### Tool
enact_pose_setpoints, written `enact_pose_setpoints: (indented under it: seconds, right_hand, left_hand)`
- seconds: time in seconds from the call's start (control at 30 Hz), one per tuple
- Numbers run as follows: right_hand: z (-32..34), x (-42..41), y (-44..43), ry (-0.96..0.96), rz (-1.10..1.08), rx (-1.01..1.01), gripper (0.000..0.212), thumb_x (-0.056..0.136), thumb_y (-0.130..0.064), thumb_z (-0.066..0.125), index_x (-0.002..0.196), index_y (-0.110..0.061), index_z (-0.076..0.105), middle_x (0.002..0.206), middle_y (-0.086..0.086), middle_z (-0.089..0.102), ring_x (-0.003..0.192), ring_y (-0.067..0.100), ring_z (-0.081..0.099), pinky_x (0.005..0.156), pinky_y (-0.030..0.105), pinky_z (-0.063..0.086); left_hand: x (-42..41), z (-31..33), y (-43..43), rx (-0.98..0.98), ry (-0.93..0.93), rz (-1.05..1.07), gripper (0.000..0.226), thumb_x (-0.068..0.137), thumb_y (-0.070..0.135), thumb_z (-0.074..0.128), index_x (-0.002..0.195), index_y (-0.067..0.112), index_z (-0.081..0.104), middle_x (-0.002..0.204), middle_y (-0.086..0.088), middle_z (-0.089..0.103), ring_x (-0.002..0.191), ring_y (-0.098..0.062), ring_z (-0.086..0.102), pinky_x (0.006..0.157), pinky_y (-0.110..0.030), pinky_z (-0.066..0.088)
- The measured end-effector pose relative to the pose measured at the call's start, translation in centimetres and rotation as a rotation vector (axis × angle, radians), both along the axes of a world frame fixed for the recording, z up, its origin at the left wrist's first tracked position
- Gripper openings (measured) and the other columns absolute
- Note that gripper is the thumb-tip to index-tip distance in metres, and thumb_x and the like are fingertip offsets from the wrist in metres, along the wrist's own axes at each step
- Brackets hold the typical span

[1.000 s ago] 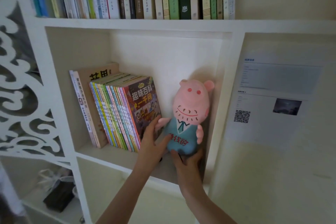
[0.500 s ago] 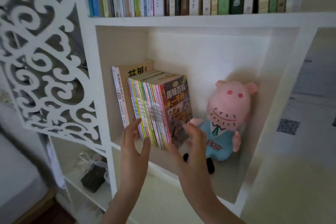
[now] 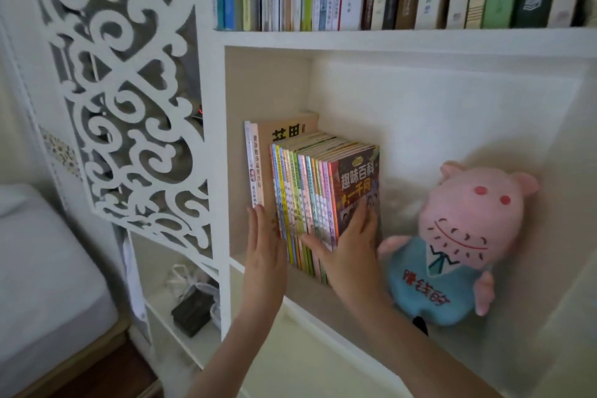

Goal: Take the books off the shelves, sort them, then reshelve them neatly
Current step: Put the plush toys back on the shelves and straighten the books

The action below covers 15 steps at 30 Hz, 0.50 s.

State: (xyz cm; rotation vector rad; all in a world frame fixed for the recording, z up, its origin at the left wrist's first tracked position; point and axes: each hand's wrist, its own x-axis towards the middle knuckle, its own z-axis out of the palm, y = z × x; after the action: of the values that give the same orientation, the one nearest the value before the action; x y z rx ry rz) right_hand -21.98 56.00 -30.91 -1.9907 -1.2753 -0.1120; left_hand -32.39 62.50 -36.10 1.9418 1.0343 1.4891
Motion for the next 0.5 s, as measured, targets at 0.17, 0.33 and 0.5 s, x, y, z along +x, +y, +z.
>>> enact_pose_setpoints:
  seconds: [0.17, 0.33, 0.5]
  right_hand:
    - [-0.6, 1.1, 1.2, -0.032, -0.014, -0.031, 0.107, 0.082, -0.063, 0.056, 0.153, -0.012, -0.006, 0.157, 0.009, 0.015, 0.143, 0.029, 0.026, 0.106, 0.042, 0.042]
    - [-1.1, 1.4, 1.8, -0.045, -0.023, -0.002, 0.103, 0.081, -0.062, 0.057, 0.153, -0.012, 0.002, 0.153, 0.010, 0.025, 0.137, 0.029, 0.035, 0.101, 0.042, 0.046]
    - [-1.0, 1.8, 1.7, 0.047, 0.026, 0.016, 0.106, 0.077, -0.059, 0.066, 0.153, -0.015, 0.007, 0.153, 0.007, 0.025, 0.139, 0.028, 0.032, 0.103, 0.047, 0.043]
  left_hand:
    - [1.1, -0.8, 0.8, 0.006, 0.083, 0.087, 0.065, 0.100, 0.023, 0.036, 0.152, 0.011, -0.003, 0.159, -0.005, -0.005, 0.147, -0.015, -0.004, 0.119, -0.041, 0.019]
    - [1.6, -1.3, 1.2, 0.031, 0.118, 0.155, 0.073, 0.098, 0.022, 0.045, 0.151, 0.009, -0.003, 0.159, -0.012, 0.000, 0.145, -0.031, 0.011, 0.115, -0.035, 0.014]
    - [1.2, -1.3, 1.5, 0.023, 0.045, 0.122, 0.077, 0.094, 0.009, 0.052, 0.152, 0.014, 0.002, 0.159, -0.007, 0.001, 0.146, -0.027, 0.010, 0.117, -0.043, 0.016]
